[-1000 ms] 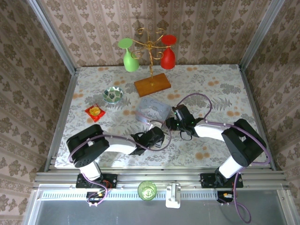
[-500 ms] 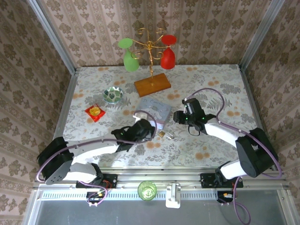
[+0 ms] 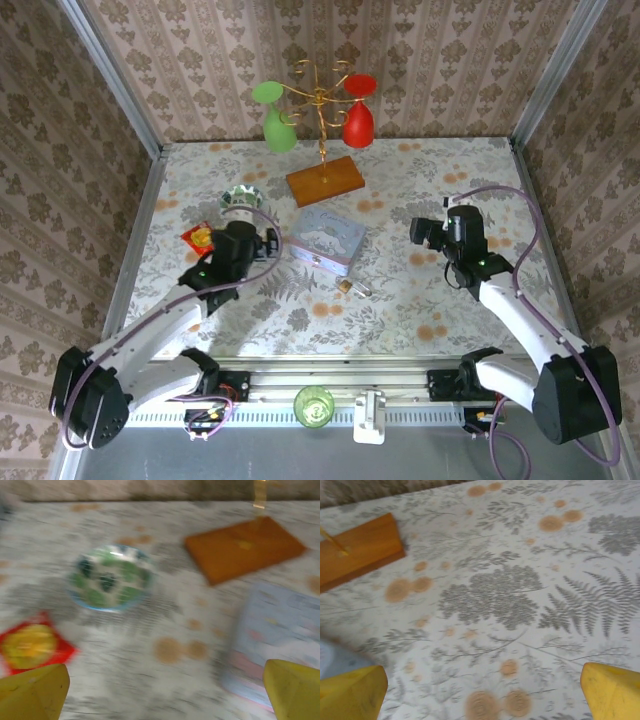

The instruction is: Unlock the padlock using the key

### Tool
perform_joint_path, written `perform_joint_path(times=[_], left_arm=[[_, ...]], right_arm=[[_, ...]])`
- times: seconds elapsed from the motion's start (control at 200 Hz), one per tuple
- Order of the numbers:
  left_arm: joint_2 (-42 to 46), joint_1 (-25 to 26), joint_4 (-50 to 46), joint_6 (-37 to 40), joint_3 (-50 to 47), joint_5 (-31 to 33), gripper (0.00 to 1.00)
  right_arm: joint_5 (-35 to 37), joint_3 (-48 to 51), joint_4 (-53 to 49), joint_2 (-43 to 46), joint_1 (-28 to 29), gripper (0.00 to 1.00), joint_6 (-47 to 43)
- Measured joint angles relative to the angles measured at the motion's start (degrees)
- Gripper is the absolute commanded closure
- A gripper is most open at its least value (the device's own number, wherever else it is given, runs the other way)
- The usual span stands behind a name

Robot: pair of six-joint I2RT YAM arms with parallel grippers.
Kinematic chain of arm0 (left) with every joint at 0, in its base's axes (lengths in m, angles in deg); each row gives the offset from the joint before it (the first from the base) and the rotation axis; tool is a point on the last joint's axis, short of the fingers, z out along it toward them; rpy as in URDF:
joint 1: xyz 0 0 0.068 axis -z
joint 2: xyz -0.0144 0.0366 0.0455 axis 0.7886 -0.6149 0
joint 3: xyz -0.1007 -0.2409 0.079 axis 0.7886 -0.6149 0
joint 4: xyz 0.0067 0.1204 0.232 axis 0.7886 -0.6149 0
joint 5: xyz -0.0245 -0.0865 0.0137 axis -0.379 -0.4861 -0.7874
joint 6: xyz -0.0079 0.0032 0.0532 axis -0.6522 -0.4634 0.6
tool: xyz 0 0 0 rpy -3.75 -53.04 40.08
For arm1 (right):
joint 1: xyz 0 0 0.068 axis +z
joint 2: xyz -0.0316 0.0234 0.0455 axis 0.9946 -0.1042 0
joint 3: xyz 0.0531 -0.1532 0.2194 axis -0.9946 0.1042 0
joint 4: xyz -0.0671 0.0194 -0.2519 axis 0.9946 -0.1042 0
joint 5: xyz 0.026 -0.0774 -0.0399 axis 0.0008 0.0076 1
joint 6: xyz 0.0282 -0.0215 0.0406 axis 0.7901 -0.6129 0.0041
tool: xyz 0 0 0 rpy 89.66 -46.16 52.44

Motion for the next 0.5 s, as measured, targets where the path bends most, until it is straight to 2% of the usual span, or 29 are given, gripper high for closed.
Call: perform_joint_path(times=[0.135,0.255,0.37,0.5], left_arm=[[-0.4,-10.1,6.1,9.6,-3.9,1.9,0.00],[-6.6,-19.0,15.3,16.2,-11.5,1.8,0.00],[-10.9,-25.4,23.9,19.6,-18.8,-3.5,0.00],[-14.7,-31.9,33.9,19.9,-19.8,-10.6,0.00]], right_arm=[[1.8,7.1,12.0,-3.1,-3.9,0.00,-6.9],[1.4,14.6,23.1,-8.0,-7.8,0.00,-10.1],[0.3,16.7,30.6,-11.6,-10.3,0.00,-10.2],[-2.1,16.7,41.6,-15.6,-11.4,0.00,-9.7]])
